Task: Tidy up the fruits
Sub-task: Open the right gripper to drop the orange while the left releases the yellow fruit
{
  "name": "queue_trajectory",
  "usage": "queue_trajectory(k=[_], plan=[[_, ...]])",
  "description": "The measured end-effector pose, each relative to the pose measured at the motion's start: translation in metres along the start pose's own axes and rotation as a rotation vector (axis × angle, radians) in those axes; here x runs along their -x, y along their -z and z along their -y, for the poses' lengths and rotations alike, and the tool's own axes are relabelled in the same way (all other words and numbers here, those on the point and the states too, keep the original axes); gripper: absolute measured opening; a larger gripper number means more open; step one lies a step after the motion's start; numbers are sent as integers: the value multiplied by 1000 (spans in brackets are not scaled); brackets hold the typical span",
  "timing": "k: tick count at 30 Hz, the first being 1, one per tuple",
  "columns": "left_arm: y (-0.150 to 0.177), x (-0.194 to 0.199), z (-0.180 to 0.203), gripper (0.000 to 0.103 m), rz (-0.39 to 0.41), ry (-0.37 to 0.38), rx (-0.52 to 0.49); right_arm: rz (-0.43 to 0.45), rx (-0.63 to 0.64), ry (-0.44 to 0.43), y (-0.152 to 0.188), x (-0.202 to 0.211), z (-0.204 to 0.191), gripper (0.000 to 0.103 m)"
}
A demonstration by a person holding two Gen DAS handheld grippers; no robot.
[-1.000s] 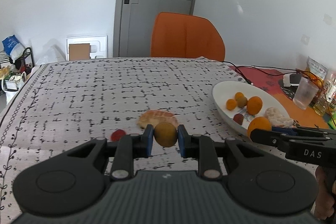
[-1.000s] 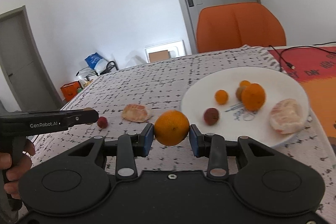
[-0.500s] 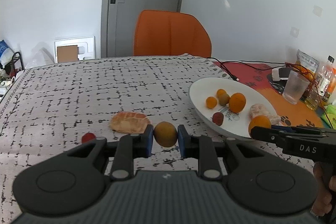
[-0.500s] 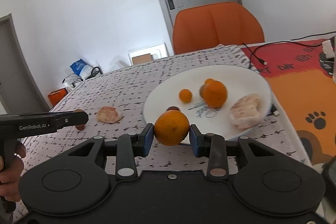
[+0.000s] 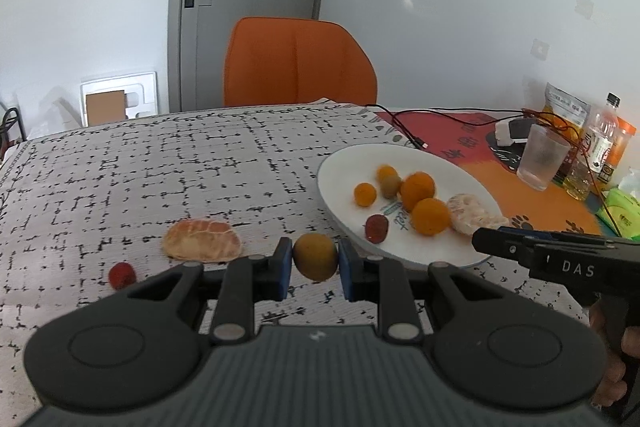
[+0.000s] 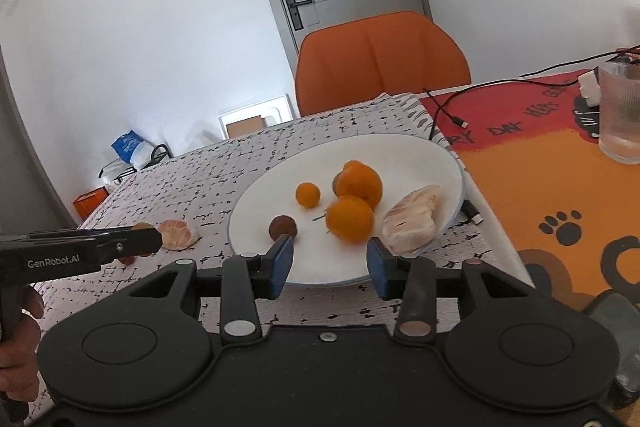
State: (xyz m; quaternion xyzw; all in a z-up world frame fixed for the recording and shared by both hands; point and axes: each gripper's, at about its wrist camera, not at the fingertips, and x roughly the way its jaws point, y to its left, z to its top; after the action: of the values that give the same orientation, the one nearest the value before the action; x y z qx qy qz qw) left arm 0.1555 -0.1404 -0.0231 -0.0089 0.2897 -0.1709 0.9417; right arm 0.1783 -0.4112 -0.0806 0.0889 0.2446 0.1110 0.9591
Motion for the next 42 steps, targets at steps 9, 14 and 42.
queue_trajectory(k=[9,14,42], plan=[[-4,-9,18,23,-1,45,-33,-2,-22,23,3,12,11,43],[-8,-17,30,23,-6,66,-57,-4,-28,29,7,16,14,47],[-13,-23,40,46,-18,52,-98,-14,-43,15,13,13,16,55]])
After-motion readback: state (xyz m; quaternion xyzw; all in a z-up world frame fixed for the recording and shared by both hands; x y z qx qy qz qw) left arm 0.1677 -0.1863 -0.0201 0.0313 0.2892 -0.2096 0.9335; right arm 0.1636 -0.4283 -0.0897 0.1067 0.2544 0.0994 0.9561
